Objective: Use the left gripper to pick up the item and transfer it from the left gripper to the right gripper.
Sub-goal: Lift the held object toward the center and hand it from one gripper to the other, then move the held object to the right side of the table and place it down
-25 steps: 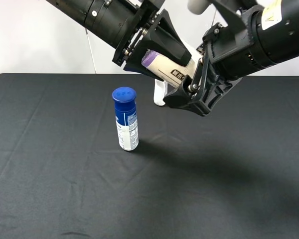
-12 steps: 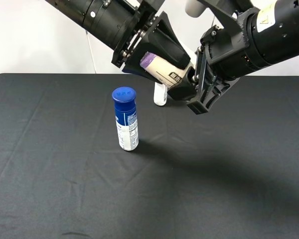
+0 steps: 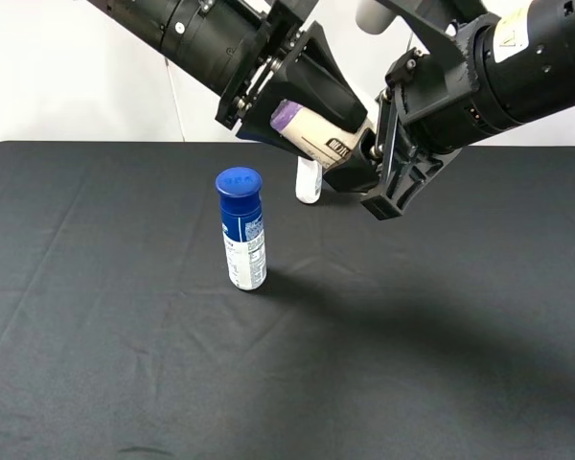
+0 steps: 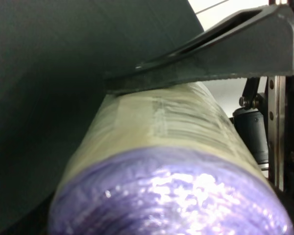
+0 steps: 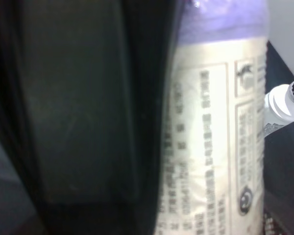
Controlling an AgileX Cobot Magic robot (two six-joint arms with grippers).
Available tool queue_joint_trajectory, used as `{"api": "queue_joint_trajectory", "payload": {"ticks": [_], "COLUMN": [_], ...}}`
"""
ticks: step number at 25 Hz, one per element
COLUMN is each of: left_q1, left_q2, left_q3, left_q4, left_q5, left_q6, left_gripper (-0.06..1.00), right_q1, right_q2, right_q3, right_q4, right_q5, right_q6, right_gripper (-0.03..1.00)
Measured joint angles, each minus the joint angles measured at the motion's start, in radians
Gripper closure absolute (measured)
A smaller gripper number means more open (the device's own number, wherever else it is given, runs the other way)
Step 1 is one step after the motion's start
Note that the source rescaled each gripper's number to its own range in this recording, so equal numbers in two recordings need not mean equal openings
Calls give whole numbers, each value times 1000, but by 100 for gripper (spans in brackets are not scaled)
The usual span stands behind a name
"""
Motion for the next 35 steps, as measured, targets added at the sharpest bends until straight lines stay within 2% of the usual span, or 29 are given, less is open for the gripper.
{"api": "queue_joint_trajectory", "payload": {"ticks": [4, 5, 6, 8, 10, 11, 14, 18, 23, 30, 35], "left_q1": [-2, -2, -2, -2, -2, -2, -2, -2, 16, 110, 213], "left_q2": [0, 0, 0, -1, -1, -1, -1, -1, -2, -45, -103], "left_q3": [0, 0, 0, 0, 0, 0, 0, -2, -45, -60, -60], "left_q4": [1, -1, -15, -25, -25, -25, -27, -28, -28, -15, 10], "left_q5": [-14, -18, -35, -59, -64, -66, -66, -63, -9, 62, 114], "left_q6": [1, -1, -4, -7, -7, -7, -7, -9, -11, -20, -26], "left_gripper": [93, 82, 65, 25, 6, 3, -3, -5, -5, -5, -5], "right_q1": [0, 0, 1, 1, 1, 1, 1, 1, 1, 1, 1], "right_q2": [0, 1, 2, 4, 6, 6, 6, 6, 6, 6, 6], "right_q3": [0, 0, 0, 0, 0, 0, 0, 0, 0, 0, 0], "right_q4": [-7, -3, 3, 4, 4, 5, 5, 5, 6, 6, 6], "right_q5": [0, 5, 12, 16, 16, 16, 17, 17, 17, 17, 17], "right_q6": [0, 0, -1, -1, -1, -1, -1, -1, -1, -1, -1], "right_gripper": [96, 96, 96, 96, 96, 96, 96, 96, 96, 96, 96]}}
